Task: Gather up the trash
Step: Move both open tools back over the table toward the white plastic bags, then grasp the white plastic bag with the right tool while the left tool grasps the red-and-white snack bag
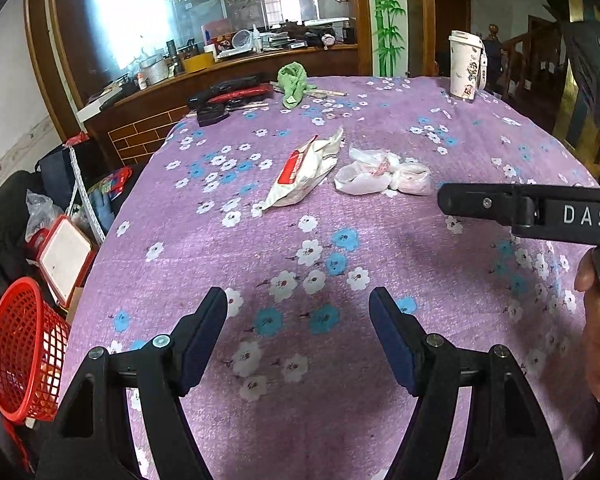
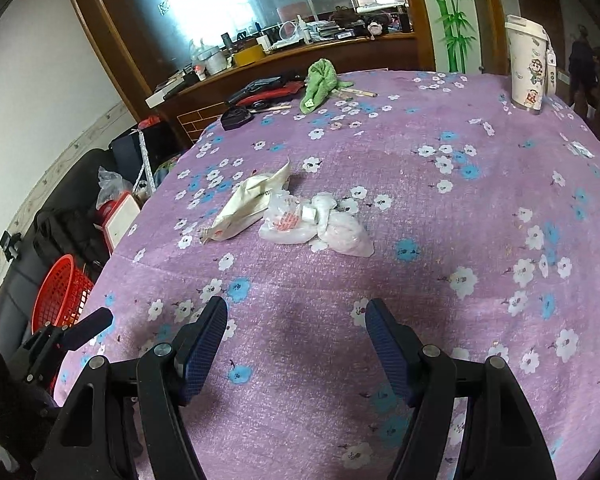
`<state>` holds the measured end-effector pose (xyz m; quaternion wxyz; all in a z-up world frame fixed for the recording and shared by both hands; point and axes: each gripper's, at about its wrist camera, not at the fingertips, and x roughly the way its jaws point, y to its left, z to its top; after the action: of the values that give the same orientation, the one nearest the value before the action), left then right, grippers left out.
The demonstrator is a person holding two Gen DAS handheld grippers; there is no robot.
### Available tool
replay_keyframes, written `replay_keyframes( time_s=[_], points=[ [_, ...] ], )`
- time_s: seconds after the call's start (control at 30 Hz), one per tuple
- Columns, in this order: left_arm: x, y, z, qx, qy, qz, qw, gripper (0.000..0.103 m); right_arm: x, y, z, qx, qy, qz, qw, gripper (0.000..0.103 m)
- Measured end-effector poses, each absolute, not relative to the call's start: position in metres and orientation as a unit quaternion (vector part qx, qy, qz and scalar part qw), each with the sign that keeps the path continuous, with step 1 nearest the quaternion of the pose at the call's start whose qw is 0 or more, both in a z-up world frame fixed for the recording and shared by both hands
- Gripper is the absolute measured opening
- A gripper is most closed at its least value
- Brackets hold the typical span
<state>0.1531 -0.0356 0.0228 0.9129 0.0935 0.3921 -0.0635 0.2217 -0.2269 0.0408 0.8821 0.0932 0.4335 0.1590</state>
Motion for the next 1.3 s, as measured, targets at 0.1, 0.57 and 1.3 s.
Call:
replay_keyframes(
  time_s=[0.1, 0.57, 1.3],
  points=[
    [0.154, -0.040, 0.023, 0.102, 0.389, -0.064, 0.913, 0.072, 0.226, -0.227, 0.043, 0.088, 0.431, 0.162, 0.883, 0.076],
    [0.154, -0.034, 0.023, 0.119, 0.378, -0.054, 0.917, 0.072, 0.291, -0.229, 0.027, 0.094, 0.445, 0.187, 0.871, 0.076],
    [0.158, -0.023, 0.021, 0.115, 0.371, -0.048, 0.920, 0.073, 0.289, -0.198, 0.017, 0.067, 0.464, 0.245, 0.849, 0.078]
  ],
)
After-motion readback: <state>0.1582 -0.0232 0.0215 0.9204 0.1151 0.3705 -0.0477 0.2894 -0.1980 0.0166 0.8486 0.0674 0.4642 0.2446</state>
